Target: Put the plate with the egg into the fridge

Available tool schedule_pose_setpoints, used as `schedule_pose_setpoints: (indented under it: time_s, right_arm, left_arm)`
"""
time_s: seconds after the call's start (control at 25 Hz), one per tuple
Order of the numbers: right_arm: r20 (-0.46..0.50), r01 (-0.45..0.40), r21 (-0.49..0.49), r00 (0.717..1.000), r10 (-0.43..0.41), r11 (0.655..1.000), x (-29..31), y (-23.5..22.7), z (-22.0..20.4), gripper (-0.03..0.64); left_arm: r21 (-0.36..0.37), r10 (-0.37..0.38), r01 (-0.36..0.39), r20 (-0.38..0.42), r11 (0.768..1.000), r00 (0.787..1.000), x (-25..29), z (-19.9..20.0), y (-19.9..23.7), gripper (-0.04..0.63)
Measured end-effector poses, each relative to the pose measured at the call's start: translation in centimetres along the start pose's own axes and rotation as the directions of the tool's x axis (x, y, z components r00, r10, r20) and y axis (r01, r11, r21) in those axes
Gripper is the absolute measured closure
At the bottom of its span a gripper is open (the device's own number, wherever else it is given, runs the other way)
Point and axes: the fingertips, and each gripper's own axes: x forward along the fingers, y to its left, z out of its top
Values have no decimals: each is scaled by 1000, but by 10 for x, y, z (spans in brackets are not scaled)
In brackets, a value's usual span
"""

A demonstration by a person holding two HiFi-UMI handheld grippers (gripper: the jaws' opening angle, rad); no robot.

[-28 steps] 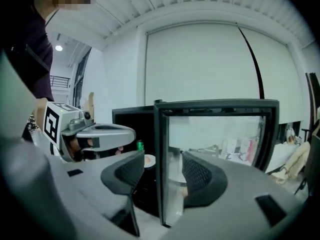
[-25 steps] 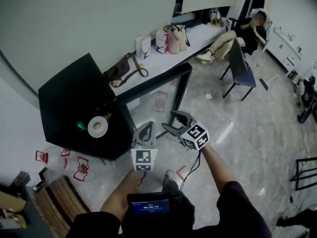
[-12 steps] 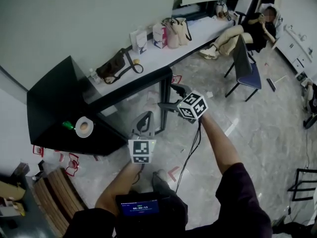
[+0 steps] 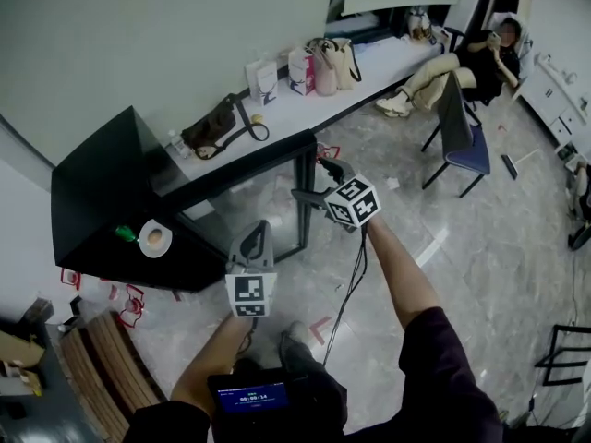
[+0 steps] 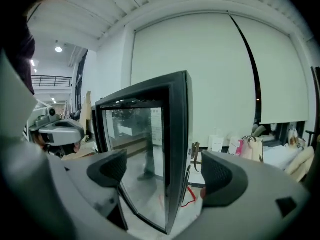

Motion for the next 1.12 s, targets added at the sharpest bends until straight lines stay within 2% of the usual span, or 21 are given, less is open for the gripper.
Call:
schedule_pose_setpoints:
  time_s: [0.28, 0.6, 0.8, 1.12]
  right_arm:
    - [-54, -56, 9, 997, 57, 998, 32, 2, 2, 167]
    - [-36, 31, 37, 999, -30, 999, 3, 25, -10, 167]
    - [-30, 108, 61, 994, -106, 992, -44, 72, -29, 167]
    - [-43, 188, 88, 982, -185, 978, -119, 191, -57, 167]
  left_arm:
    - [12, 36, -36, -1, 999, 999, -10, 4, 9, 588]
    - [10, 14, -14, 14, 1000, 1000, -33, 2, -3, 588]
    - [6, -31, 30, 39, 1000, 999, -78, 3, -27, 588]
    - [-24, -65, 66, 38, 998, 997, -197, -17, -64, 588]
